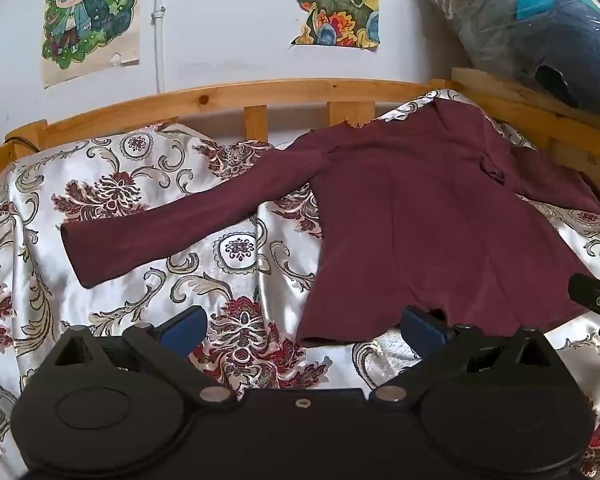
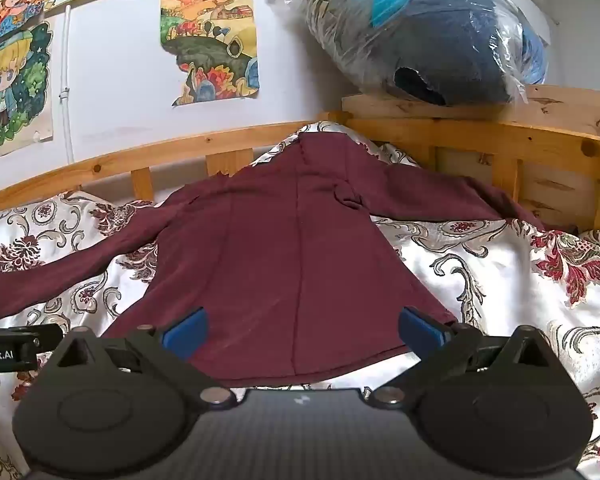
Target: Fold small clothes
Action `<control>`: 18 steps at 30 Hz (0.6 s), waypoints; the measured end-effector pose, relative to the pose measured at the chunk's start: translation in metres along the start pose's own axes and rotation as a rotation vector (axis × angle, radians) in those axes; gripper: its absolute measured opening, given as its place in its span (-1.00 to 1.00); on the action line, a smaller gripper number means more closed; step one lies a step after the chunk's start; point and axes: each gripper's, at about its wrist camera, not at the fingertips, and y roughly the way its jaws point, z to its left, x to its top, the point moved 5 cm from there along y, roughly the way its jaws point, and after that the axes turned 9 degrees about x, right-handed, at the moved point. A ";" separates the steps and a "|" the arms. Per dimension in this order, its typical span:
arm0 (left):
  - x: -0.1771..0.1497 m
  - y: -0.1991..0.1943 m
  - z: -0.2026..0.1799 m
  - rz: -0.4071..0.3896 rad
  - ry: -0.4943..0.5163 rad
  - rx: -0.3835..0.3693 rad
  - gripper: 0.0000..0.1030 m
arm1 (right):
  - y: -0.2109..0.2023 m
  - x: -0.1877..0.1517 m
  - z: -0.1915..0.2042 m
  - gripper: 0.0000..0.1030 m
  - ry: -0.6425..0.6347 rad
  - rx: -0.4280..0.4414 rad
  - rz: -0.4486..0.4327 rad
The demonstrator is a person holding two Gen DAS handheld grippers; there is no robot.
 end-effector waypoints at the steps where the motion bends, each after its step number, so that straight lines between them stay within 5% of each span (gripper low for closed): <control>1: 0.000 0.000 0.000 0.000 -0.001 0.000 0.99 | 0.000 0.000 0.000 1.00 0.001 0.001 -0.002; 18: -0.002 0.002 0.001 0.000 -0.016 -0.003 0.99 | 0.001 0.000 -0.005 1.00 0.001 0.006 0.008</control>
